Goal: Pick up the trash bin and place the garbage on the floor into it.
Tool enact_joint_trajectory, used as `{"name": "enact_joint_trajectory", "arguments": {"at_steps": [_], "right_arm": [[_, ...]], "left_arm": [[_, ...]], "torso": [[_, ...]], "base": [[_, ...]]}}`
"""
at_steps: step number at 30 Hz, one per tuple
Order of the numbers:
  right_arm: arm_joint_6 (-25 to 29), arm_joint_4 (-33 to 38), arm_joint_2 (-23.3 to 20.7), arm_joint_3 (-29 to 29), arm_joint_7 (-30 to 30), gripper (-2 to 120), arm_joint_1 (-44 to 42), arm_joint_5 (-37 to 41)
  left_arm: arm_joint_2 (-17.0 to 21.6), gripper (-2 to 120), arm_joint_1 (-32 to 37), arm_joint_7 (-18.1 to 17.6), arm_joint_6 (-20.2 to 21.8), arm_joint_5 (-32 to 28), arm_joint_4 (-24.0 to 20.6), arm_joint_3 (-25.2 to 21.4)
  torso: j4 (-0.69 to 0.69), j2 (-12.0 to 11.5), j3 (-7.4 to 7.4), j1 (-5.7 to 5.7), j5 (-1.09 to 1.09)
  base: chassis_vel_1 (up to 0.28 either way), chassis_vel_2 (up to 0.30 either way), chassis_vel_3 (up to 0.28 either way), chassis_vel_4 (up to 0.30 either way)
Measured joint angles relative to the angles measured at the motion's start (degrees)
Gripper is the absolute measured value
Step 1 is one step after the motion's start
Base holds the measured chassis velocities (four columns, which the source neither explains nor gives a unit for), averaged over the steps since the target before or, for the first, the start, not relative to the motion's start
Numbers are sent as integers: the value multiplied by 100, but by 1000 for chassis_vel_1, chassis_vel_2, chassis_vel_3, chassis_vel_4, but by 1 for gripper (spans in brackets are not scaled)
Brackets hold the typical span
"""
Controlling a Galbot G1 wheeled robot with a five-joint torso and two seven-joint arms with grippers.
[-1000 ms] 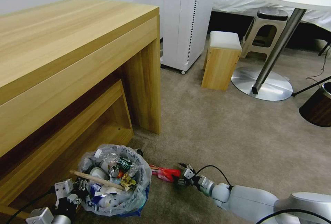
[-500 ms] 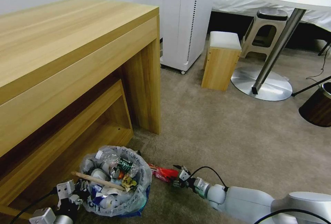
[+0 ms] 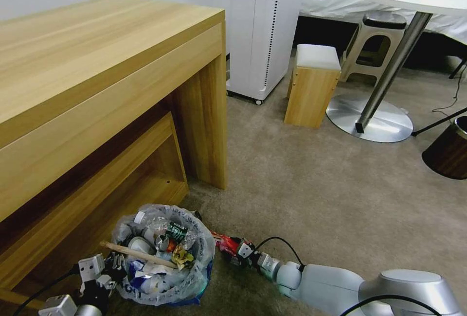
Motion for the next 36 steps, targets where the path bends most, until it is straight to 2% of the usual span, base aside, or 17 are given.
{"name": "enact_joint_trajectory", "arguments": {"at_steps": [9,11,13,15,16,19,20,24,27,28,31,36], "right_arm": [[3,-141,-11,140,-7,41,-96,-118],[18,-138,-13,162,-1,34,-101,-143],[30,-132,-16,173,5,31,-101,-152],[69,-73,-59,194,17,21,-106,-166],[69,-73,-59,194,17,21,-106,-166],[168,203,-234,256,11,4,-139,-123],[168,203,-234,256,11,4,-139,-123],[285,714,-581,323,-11,0,-156,10],[381,1682,-1037,426,-12,0,-161,220],[381,1682,-1037,426,-12,0,-161,220],[463,2468,-1351,543,-9,0,-153,227],[522,2924,-1581,630,-5,0,-138,118]], "left_arm": [[-12,3,14,2,-17,15,10,11],[-14,3,12,2,-21,21,23,13],[-19,3,7,2,-24,25,37,15],[-24,3,-5,2,-38,41,86,20],[-24,3,-5,2,-38,41,86,20],[-4,3,-36,2,-40,37,149,11],[-4,3,-36,2,-40,37,149,11],[24,3,-68,-3,-40,28,221,0],[45,3,-104,-6,-40,25,310,-7],[45,3,-104,-6,-40,25,310,-7],[56,3,-140,-13,-33,24,350,-5],[70,3,-158,-18,-25,22,374,-5]], "torso": [[0,0,0,0,1],[0,0,0,0,0],[0,0,0,0,0],[0,0,0,0,0],[0,0,0,0,0],[0,0,0,0,2],[0,0,0,0,2],[0,0,0,0,1],[-1,0,0,0,1],[-1,0,0,0,1],[0,0,0,0,1],[0,0,0,0,2]], "base": [[0,0,0,0],[0,0,0,0],[0,0,0,0],[0,0,0,0],[0,0,0,0],[0,0,0,0],[0,0,0,0],[0,0,0,0],[0,0,0,0],[0,0,0,0],[0,0,0,0],[0,0,0,0]]}}
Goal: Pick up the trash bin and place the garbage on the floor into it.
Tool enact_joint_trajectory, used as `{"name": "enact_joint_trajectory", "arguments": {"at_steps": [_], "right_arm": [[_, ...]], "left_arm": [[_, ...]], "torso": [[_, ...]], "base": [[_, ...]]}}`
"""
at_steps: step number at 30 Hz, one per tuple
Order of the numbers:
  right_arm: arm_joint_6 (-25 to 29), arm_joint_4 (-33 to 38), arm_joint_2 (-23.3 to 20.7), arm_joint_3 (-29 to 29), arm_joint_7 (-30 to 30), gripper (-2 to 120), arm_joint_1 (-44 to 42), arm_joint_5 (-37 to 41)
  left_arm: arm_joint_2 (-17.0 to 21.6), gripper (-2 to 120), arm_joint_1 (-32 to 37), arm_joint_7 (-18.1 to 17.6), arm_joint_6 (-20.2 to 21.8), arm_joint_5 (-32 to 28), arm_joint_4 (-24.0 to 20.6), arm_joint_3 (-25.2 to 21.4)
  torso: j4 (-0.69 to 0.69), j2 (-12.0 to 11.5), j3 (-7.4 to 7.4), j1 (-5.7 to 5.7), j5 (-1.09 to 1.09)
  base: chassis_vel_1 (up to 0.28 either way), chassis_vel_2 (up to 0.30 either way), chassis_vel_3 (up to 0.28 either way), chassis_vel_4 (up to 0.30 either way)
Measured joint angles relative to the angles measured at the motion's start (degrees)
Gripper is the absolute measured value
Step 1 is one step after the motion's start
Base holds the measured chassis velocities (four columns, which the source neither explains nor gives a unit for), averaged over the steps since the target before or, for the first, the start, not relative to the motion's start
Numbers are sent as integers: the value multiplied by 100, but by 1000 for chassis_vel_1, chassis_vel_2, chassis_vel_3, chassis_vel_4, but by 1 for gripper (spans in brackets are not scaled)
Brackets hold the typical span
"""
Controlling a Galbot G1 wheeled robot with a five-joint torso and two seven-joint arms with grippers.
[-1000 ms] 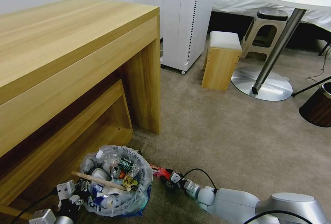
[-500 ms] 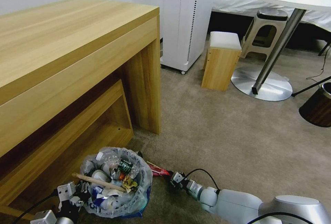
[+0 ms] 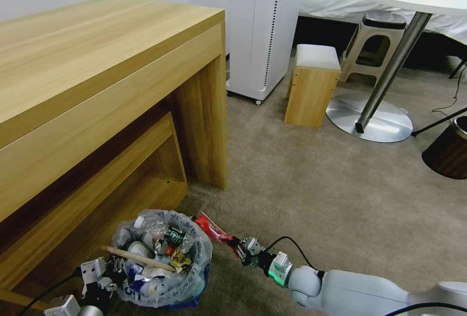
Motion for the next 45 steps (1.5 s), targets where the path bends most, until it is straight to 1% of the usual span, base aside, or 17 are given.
{"name": "enact_joint_trajectory", "arguments": {"at_steps": [2,3,4,7,10,15,16,17,20,29,31,32,33,36,37,41,45], "right_arm": [[91,443,-271,115,7,0,12,-186],[226,624,-417,184,-9,0,16,-389],[226,624,-417,184,-9,0,16,-389],[516,1108,-796,295,-172,0,121,-770],[660,1357,-822,278,-407,0,316,-781],[791,1445,-646,134,-728,0,699,-724],[811,1534,-547,6,-811,0,969,-658],[811,1534,-547,6,-811,0,969,-658],[819,1698,-357,-266,-908,0,1463,-514],[738,2059,-151,-746,-928,0,1905,-234],[701,2104,-75,-1019,-862,0,2010,-160],[694,2078,-16,-1146,-838,0,2042,-147],[694,2078,-16,-1146,-838,0,2042,-147],[680,1813,192,-1422,-758,0,2057,-138],[680,1813,192,-1422,-758,0,2057,-138],[611,1481,433,-1585,-636,0,1998,-75],[543,1357,604,-1609,-514,0,1932,-26]], "left_arm": [[16,3,-12,-7,8,0,34,-2],[19,3,-13,-9,9,1,48,-4],[19,3,-13,-9,9,1,48,-4],[-5,3,-9,-9,9,43,61,20],[-33,3,11,-8,15,84,19,48],[-76,3,39,-4,32,116,-112,83],[-90,3,58,-3,39,135,-173,90],[-90,3,58,-3,39,135,-173,90],[-102,3,83,-1,57,149,-266,90],[-102,3,107,-1,74,150,-367,58],[-113,3,113,-3,78,145,-407,53],[-128,3,119,-3,79,144,-432,53],[-128,3,119,-3,79,144,-432,53],[-158,3,144,-3,80,144,-504,58],[-158,3,144,-3,80,144,-504,58],[-165,3,185,3,80,145,-575,59],[-168,3,193,9,77,143,-591,66]], "torso": [[-1,0,0,0,-2],[-1,0,0,0,-1],[-1,0,0,0,-1],[-1,0,0,0,-1],[-1,0,0,0,-2],[-1,0,0,0,0],[1,0,0,0,-2],[1,0,0,0,-2],[1,0,0,0,-2],[0,0,0,0,-2],[0,0,0,0,-3],[-1,0,0,0,-3],[-1,0,0,0,-3],[0,0,0,0,-2],[0,0,0,0,-2],[0,0,1,0,-2],[0,0,0,0,-1]], "base": [[0,0,0,0],[0,0,0,0],[0,0,0,0],[0,0,0,0],[0,0,0,0],[0,0,0,0],[0,0,0,0],[0,0,0,0],[0,0,0,0],[0,0,0,0],[0,0,0,0],[0,0,0,0],[0,0,0,0],[0,0,0,0],[0,0,0,0],[0,0,0,0],[0,0,0,0]]}}
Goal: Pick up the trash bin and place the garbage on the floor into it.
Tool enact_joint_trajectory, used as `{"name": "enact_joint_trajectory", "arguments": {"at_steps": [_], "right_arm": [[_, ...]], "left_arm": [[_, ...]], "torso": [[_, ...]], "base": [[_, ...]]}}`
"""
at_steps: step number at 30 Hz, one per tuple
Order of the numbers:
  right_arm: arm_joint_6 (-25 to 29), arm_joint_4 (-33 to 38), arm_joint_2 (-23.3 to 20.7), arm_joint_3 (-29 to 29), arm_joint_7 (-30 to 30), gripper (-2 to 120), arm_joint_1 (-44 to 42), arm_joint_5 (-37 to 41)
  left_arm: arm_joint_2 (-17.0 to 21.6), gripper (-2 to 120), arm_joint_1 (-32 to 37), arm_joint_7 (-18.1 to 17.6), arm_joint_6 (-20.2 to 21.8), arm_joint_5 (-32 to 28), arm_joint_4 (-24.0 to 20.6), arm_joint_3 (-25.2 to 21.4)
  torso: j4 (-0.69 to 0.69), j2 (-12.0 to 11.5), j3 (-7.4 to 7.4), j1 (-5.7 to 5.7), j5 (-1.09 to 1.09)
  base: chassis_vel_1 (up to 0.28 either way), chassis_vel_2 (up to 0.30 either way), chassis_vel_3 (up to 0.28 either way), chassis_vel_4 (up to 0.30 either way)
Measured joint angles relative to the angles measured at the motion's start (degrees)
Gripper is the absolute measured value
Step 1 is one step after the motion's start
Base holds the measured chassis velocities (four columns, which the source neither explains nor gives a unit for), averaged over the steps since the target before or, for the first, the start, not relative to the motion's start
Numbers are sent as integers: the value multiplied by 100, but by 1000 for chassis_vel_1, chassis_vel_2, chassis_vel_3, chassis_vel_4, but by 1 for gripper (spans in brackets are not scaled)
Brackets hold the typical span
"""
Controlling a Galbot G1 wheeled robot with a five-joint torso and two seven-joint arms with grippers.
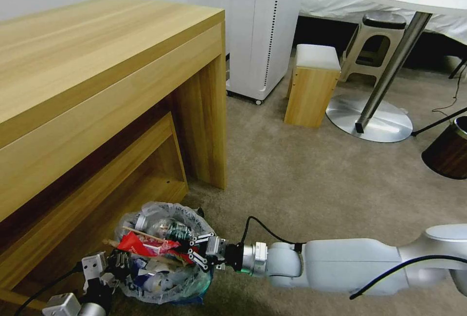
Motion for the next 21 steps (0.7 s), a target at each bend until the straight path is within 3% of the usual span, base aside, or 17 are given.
{"name": "enact_joint_trajectory", "arguments": {"at_steps": [8,21], "right_arm": [[-76,103,0,-16,77,1,-20,50],[-90,186,-191,108,55,50,-180,-35]], "left_arm": [[-5,3,-9,4,-10,-3,5,9],[-13,3,9,14,-24,8,-2,13]], "torso": [[0,0,0,0,-1],[0,0,0,0,0]], "base": [[0,0,0,0],[0,0,0,0]]}}
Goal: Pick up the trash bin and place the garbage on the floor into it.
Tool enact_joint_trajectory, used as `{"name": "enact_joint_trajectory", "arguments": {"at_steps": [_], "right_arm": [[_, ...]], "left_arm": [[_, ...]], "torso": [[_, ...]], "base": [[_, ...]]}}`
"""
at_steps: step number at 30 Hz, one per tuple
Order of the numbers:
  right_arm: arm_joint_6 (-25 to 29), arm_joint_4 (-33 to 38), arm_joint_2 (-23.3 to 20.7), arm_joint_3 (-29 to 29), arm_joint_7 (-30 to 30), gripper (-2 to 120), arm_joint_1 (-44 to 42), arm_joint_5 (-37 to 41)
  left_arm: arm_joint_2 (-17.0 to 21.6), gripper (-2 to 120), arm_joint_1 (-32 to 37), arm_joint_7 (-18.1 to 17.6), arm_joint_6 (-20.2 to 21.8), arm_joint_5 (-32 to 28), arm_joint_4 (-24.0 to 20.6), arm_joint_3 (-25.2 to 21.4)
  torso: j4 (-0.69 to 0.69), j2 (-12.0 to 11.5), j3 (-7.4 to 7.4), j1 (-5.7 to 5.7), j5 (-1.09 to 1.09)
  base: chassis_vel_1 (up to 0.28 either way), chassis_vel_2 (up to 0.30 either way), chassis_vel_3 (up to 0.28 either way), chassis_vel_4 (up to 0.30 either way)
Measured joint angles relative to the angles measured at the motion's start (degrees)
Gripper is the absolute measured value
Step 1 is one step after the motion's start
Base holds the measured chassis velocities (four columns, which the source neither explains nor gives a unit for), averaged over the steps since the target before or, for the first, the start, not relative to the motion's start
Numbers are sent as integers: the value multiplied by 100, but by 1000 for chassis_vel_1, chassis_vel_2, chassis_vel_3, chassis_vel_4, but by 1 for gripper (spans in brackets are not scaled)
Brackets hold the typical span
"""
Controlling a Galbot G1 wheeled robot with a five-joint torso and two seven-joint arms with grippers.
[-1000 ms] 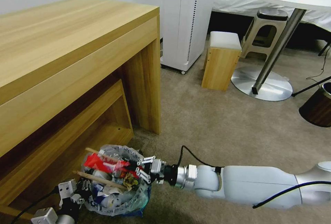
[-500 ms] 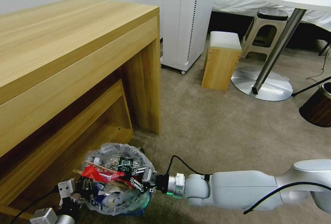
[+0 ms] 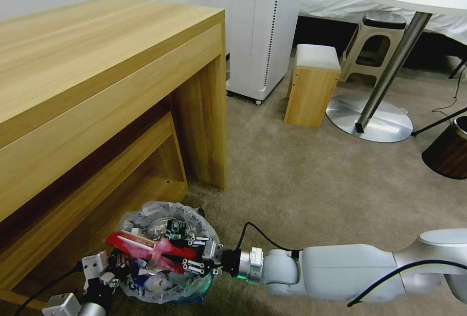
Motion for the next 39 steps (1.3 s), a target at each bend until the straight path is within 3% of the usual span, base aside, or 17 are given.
{"name": "enact_joint_trajectory", "arguments": {"at_steps": [13,24,39], "right_arm": [[7,412,-119,807,1,96,-168,113],[22,866,-415,1558,-11,100,-261,327],[-49,891,-824,3401,75,100,-1014,548]], "left_arm": [[-45,3,45,11,-4,76,51,-15],[-50,3,163,27,47,115,11,-53],[94,3,147,-6,254,36,346,73]], "torso": [[0,0,0,0,0],[0,0,0,0,0],[0,0,0,0,0]], "base": [[0,0,0,0],[0,0,0,0],[0,0,0,0]]}}
